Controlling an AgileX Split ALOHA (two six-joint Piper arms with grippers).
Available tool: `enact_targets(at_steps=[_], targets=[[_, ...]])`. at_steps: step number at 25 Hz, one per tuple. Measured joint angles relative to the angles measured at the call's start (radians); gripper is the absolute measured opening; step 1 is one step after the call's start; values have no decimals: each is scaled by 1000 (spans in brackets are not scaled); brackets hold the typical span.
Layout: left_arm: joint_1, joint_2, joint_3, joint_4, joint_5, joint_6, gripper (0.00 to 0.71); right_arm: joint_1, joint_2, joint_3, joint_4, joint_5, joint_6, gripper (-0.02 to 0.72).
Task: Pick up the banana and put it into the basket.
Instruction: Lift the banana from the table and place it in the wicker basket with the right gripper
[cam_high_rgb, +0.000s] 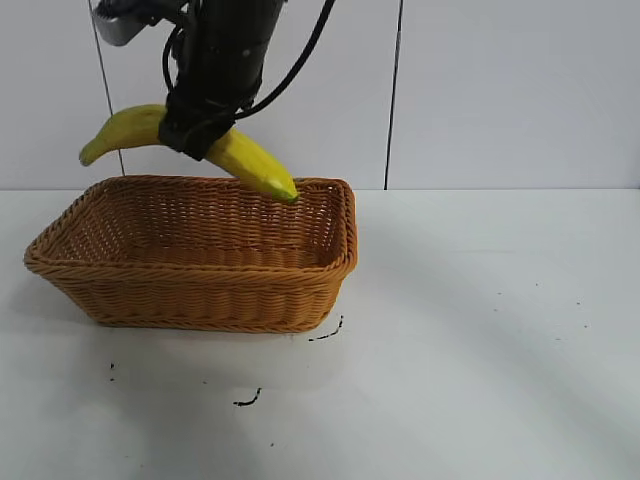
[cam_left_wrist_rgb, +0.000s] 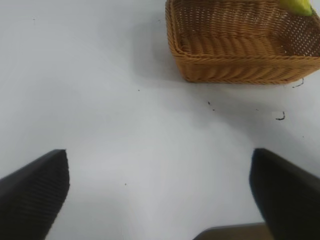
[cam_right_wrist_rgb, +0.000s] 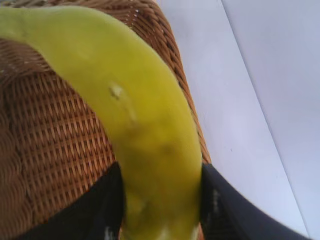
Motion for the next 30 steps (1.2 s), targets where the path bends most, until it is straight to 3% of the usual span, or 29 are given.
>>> enact_targets(at_steps=[16, 17, 20, 23, 30], targets=[[0, 0, 0, 0, 0, 0, 695, -3, 142, 0, -13, -55, -6, 324], [0, 0, 0, 0, 0, 0, 695, -3, 142, 0, -13, -55, -6, 359], [0, 0, 0, 0, 0, 0, 695, -3, 139, 0, -13, -56, 4, 560], [0, 0, 0, 0, 0, 0, 695, -3, 117, -6, -20, -32, 89, 663], [0, 0, 0, 0, 0, 0, 695, -17, 8, -115, -19, 164, 387, 689]])
